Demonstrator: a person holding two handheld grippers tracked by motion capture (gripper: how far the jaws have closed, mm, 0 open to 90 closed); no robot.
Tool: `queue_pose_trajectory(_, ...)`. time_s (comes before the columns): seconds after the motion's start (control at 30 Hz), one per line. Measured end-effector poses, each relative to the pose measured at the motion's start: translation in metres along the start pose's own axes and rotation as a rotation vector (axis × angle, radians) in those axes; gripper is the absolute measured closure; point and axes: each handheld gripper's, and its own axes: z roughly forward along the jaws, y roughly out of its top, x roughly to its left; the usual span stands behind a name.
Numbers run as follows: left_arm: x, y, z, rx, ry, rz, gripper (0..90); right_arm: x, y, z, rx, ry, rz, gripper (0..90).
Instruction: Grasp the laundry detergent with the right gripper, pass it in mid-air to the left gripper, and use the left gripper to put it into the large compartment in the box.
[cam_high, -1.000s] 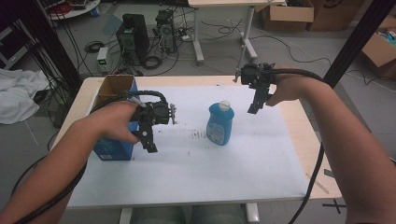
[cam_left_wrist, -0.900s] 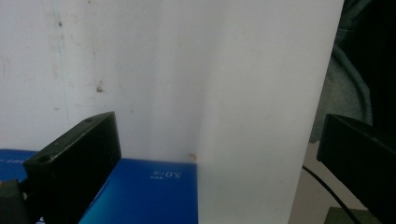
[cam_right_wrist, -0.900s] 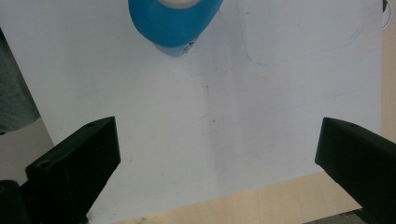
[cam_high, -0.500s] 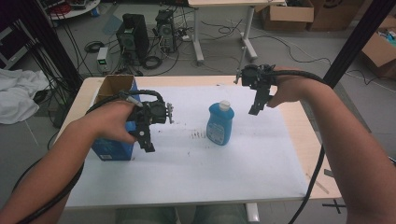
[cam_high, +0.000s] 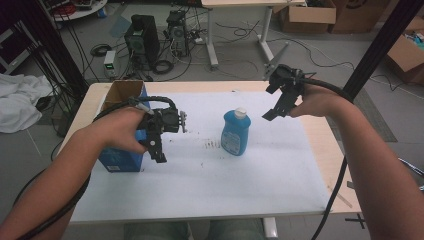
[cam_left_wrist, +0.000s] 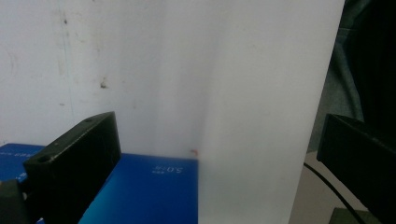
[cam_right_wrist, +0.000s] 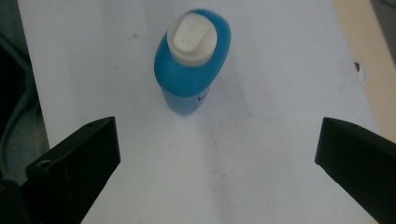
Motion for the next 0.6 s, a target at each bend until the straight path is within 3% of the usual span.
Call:
queue_pose_trajectory(0.03,0.000,0.000,-0.001,-0.009,0.001,0.003,0.1,0.002,-0.008,-0.004,-0.081,-0.007,0.020,0.0)
queue_pose_trajectory(0.07,0.000,0.000,-0.001,-0.009,0.001,0.003,0.1,0.002,-0.008,-0.004,-0.081,-0.007,0.020,0.0)
queue_pose_trajectory(0.27,-0.003,-0.001,-0.002,-0.016,0.002,0.015,0.1,0.012,-0.045,-0.002,-0.303,-0.034,0.096,0.0)
queue_pose_trajectory(0.3,-0.004,-0.001,-0.002,-0.017,0.004,0.016,0.1,0.012,-0.045,-0.002,-0.303,-0.034,0.096,0.0)
queue_pose_trajectory(0.33,-0.004,-0.001,-0.002,-0.011,0.008,0.017,0.1,0.016,-0.053,0.001,-0.339,-0.060,0.099,0.0)
queue_pose_trajectory(0.43,-0.005,-0.003,-0.002,-0.007,0.017,0.018,0.1,0.027,-0.076,0.013,-0.420,-0.077,0.121,0.0)
queue_pose_trajectory(0.47,-0.005,-0.003,-0.002,-0.013,0.017,0.016,0.1,0.027,-0.076,0.013,-0.420,-0.077,0.121,0.0)
queue_pose_trajectory(0.6,-0.006,-0.005,-0.004,-0.024,0.023,0.020,0.1,0.038,-0.099,0.039,-0.487,-0.087,0.170,0.0)
